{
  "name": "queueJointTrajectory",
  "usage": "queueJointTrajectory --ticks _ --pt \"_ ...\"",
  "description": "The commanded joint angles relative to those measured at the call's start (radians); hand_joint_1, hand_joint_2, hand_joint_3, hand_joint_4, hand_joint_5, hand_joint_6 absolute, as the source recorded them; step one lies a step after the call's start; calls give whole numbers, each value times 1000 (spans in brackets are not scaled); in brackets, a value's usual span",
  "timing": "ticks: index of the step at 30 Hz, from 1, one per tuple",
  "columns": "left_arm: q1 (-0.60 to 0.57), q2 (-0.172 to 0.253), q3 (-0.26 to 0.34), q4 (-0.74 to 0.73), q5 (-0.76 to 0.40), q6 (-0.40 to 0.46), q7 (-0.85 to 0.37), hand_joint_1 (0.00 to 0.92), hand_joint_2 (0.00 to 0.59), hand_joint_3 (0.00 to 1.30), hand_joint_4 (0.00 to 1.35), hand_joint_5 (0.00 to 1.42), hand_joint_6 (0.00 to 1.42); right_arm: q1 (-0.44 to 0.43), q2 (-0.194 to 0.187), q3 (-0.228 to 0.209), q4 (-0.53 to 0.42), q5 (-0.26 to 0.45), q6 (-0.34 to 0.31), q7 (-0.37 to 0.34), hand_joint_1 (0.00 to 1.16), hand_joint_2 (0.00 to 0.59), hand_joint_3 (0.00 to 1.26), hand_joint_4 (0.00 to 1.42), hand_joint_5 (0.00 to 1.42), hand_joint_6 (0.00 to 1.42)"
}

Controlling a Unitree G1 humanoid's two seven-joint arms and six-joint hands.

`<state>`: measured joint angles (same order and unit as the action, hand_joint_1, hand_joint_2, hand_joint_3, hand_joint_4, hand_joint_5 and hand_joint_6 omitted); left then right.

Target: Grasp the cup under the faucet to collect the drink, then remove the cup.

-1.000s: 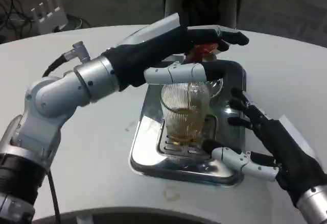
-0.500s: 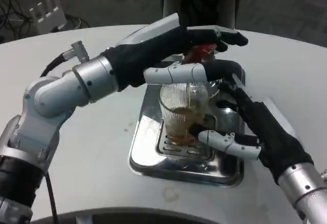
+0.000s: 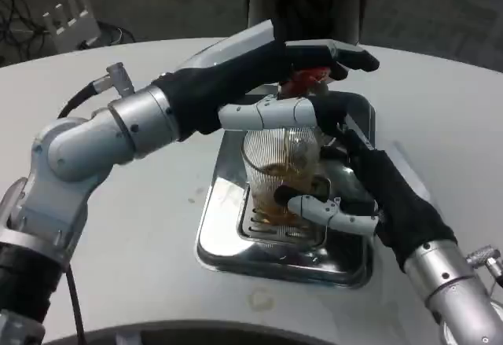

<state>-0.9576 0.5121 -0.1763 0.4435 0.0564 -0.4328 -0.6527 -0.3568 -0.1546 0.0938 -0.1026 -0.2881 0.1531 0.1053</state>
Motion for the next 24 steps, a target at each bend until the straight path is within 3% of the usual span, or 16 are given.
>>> queueJointTrajectory --ticks 1,9,24 --pt "34 29 -12 9 42 27 -28 0 35 246 145 182 212 -37 16 12 47 17 -39 -12 749 186 24 74 170 65" --pt "32 41 -6 2 40 32 -30 0 39 246 145 182 211 -63 42 30 111 11 -64 -44 751 186 29 76 170 65" --pt "24 47 -9 1 44 41 -37 0 42 249 154 192 211 -109 52 34 204 17 -112 -83 752 186 36 86 170 65"
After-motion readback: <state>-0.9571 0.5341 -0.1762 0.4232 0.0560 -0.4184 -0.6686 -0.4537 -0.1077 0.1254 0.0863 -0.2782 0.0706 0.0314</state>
